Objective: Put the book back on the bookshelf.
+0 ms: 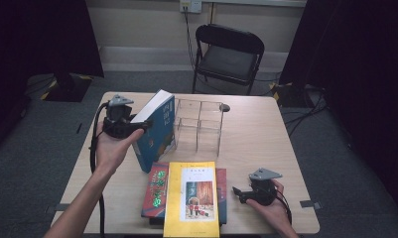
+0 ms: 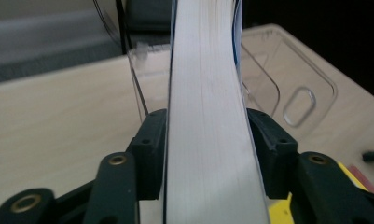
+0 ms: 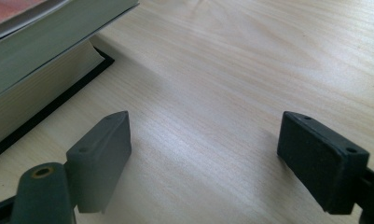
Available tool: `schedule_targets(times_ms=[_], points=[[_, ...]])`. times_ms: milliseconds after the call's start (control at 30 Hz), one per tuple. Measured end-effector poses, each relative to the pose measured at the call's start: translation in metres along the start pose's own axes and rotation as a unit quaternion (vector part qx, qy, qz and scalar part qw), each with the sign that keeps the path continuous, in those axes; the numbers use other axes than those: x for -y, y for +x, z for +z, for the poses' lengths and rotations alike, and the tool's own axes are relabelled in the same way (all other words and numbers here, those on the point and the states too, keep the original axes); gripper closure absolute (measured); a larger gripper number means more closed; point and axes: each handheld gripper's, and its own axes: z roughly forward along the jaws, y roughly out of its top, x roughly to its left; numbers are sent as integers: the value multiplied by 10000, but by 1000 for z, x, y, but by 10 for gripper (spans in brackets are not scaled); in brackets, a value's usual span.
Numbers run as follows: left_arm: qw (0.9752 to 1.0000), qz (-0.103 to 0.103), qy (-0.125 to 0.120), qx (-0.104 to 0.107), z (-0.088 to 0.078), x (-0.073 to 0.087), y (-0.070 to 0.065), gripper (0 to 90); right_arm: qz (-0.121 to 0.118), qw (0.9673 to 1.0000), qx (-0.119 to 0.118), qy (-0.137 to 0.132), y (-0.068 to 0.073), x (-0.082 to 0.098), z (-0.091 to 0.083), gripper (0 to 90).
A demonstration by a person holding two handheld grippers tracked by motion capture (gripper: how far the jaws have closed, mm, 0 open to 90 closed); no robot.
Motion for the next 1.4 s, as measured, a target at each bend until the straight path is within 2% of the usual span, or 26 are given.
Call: schedule_targets(times_ms=[100,200,300,400,433,533,667,733,767,800,833,867,933,1033,1067,1133,1200,1300,1400], points=[[9992,94,361,-104,2,-16,-1,532,9,10000,1,3,0,0,0,174],[9969,66,778,-60,9,-30,-2,518,9,10000,1,2,0,0,0,174],[9950,-15,1002,45,16,-40,2,541,9,10000,0,2,0,0,0,174],[9932,25,1166,-11,22,-46,2,554,11,10000,0,0,0,0,0,174],[9918,90,1273,-34,25,-47,2,560,11,10000,-1,0,0,0,0,173],[9866,91,1627,30,32,-55,5,561,12,10000,-1,1,0,0,0,173],[9764,221,2148,-102,39,-68,2,571,15,10000,1,-1,0,0,0,173],[9728,181,2308,-67,42,-72,1,568,15,10000,2,-2,0,0,0,173],[9721,171,2339,-39,44,-73,2,563,16,10000,1,-3,0,0,0,173],[9716,62,2364,-3,47,-73,2,560,16,10000,0,-3,0,0,0,173],[9707,90,2401,6,49,-73,3,557,15,10000,1,-3,0,0,0,173],[9698,3,2439,-61,52,-73,3,558,16,10000,-2,-3,0,0,0,173],[9670,21,2545,-58,58,-73,4,560,8,10000,-12,-2,0,0,0,173],[9669,60,2553,-26,64,-72,6,565,8,10000,-12,-2,0,0,0,173],[9671,4,2543,-48,64,-71,5,569,7,10000,-13,-3,0,0,0,173],[9668,92,2554,-28,63,-71,6,573,-1,10000,-24,-1,0,0,0,173],[9670,77,2545,-22,64,-71,7,574,4,10000,-22,3,0,0,0,173],[9660,116,2583,-27,66,-70,6,572,4,10000,-23,3,0,0,0,173],[9618,175,2730,-147,70,-70,4,572,7,10000,-23,5,0,0,0,173]])
